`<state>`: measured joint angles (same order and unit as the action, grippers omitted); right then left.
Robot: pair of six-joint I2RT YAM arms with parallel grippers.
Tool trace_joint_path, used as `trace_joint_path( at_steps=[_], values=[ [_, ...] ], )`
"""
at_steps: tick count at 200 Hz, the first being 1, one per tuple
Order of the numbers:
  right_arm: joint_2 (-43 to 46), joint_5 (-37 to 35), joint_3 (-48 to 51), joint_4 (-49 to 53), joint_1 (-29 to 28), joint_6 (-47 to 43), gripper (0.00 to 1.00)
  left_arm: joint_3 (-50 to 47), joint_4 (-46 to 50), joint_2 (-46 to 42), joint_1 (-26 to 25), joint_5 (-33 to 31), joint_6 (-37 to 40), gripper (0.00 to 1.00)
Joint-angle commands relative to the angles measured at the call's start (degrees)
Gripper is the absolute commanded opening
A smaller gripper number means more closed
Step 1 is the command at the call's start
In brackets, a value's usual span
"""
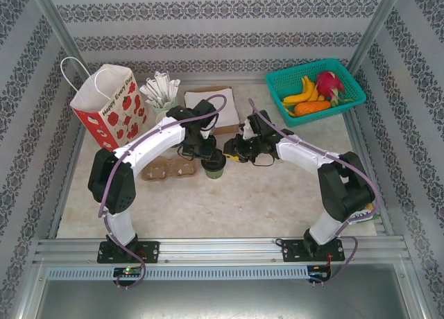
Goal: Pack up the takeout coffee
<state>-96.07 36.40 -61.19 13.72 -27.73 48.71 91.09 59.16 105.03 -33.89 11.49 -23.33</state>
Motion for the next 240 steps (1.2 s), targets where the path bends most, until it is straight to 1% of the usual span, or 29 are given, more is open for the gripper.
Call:
trace_joint_path(
  at_steps=[1,22,33,71,87,106,137,174,212,240],
  values=[
    [-4.0,-0.5,0.8,1.7,-1.6,0.8,0.32,-2.2,-2.3,4.0,-1.1,2.4,4.9,0.0],
    [-4.9,0.3,0.9,2.0,-1.6,0.4,0.32,-2.2,-3.2,3.8,-1.1,3.8,5.4,0.0],
    [-6.0,0.5,0.8,2.8,-1.7,0.0,0.31,-2.2,-3.3,4.2,-1.1,3.6,5.5,0.0],
    [-8.0,-1.8,1.6,6.4,-1.6,-1.9,0.29,-3.4,-2.8,5.8,-1.1,4.0,4.7,0.0],
    [-6.4,1.4,2.2,1.9,-1.6,0.2,0.31,-3.2,-2.6,5.8,-1.1,4.0,4.7,0.0],
    [-4.6,5.0,0.5,-3.7,-0.9,3.2,0.36,-2.1,-1.9,5.3,-1.1,2.3,5.0,0.0],
    [-5.0,7.5,-4.5,-4.4,0.5,4.1,0.39,0.3,-0.2,5.0,-1.1,0.9,5.8,0.0],
    [-8.4,9.5,-6.7,-4.5,0.3,4.0,0.4,2.0,1.2,4.8,-1.1,0.2,6.0,0.0],
    [-9.9,9.2,-5.6,-2.7,-0.9,2.1,0.39,2.5,1.5,5.2,-1.1,-0.4,5.9,0.0],
    [-11.3,7.8,-1.1,-2.4,-1.6,1.0,0.37,-0.1,-0.7,5.1,-1.1,-0.4,5.1,0.0]
  ],
)
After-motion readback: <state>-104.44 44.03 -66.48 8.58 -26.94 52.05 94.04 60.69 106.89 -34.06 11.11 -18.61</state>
